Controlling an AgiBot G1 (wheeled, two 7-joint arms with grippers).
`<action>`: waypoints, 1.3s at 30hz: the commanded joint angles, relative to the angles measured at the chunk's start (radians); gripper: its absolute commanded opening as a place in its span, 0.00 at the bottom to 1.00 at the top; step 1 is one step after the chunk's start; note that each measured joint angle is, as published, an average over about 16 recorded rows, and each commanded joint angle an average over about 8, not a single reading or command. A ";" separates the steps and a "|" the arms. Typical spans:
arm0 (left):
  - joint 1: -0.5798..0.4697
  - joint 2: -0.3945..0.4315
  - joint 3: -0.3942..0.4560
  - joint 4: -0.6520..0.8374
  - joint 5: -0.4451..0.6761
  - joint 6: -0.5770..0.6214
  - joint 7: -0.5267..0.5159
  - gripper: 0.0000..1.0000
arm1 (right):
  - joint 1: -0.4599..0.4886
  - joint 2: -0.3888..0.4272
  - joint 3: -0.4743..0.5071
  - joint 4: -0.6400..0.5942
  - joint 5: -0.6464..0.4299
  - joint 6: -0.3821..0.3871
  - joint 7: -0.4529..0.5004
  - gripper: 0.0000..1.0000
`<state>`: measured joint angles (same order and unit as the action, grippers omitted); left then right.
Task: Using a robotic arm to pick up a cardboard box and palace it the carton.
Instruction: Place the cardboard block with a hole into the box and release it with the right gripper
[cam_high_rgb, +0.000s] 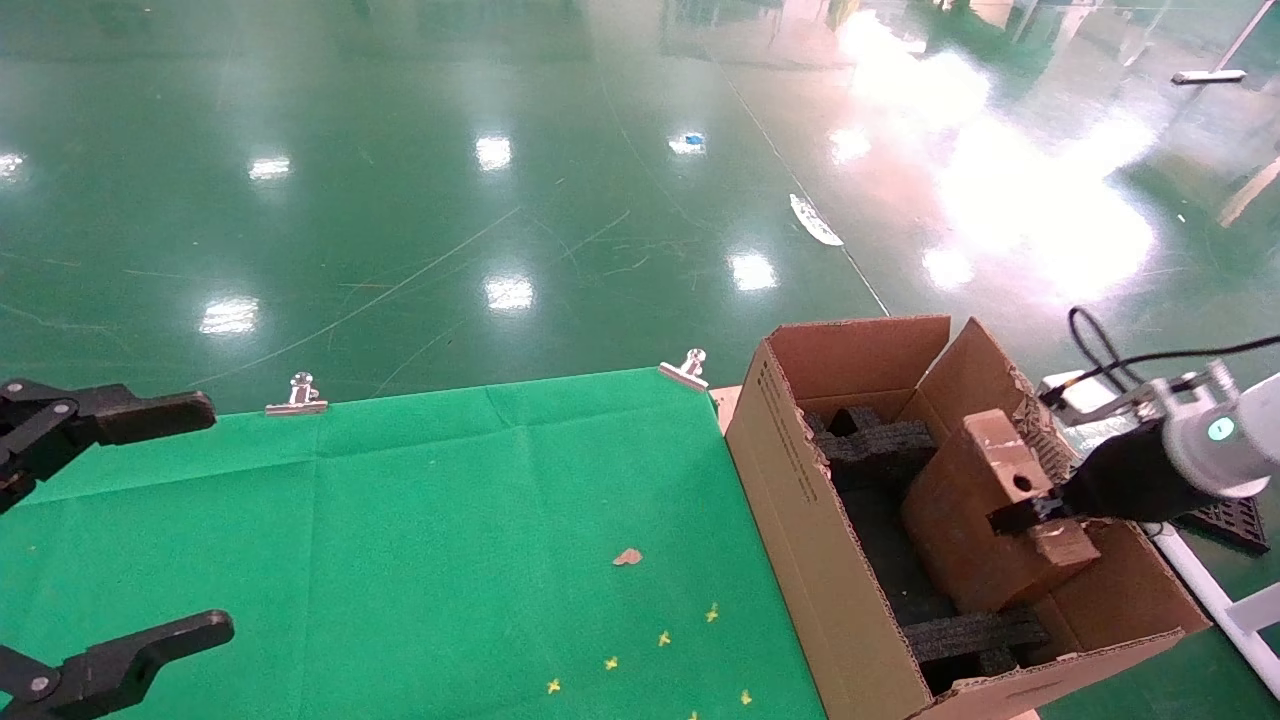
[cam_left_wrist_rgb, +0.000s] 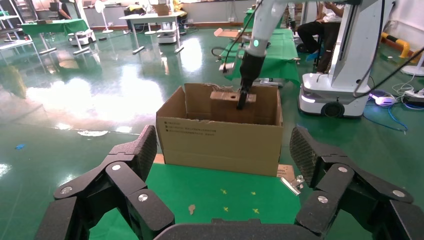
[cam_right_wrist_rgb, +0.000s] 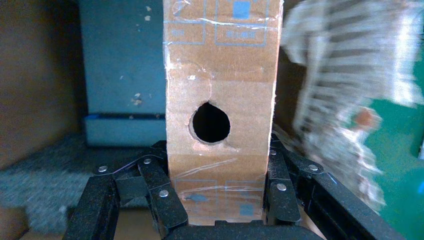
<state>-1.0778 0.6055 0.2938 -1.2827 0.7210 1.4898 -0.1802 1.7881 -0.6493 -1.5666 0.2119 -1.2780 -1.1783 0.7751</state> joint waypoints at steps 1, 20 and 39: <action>0.000 0.000 0.000 0.000 0.000 0.000 0.000 1.00 | -0.039 -0.011 0.008 -0.008 0.017 0.031 -0.007 0.00; 0.000 0.000 0.001 0.000 -0.001 -0.001 0.001 1.00 | -0.134 -0.066 0.031 -0.079 0.058 0.101 -0.093 1.00; -0.001 -0.001 0.002 0.000 -0.002 -0.001 0.001 1.00 | -0.095 -0.088 0.023 -0.130 0.044 0.077 -0.114 1.00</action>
<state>-1.0783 0.6046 0.2961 -1.2827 0.7194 1.4888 -0.1791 1.6918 -0.7373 -1.5432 0.0826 -1.2336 -1.1002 0.6609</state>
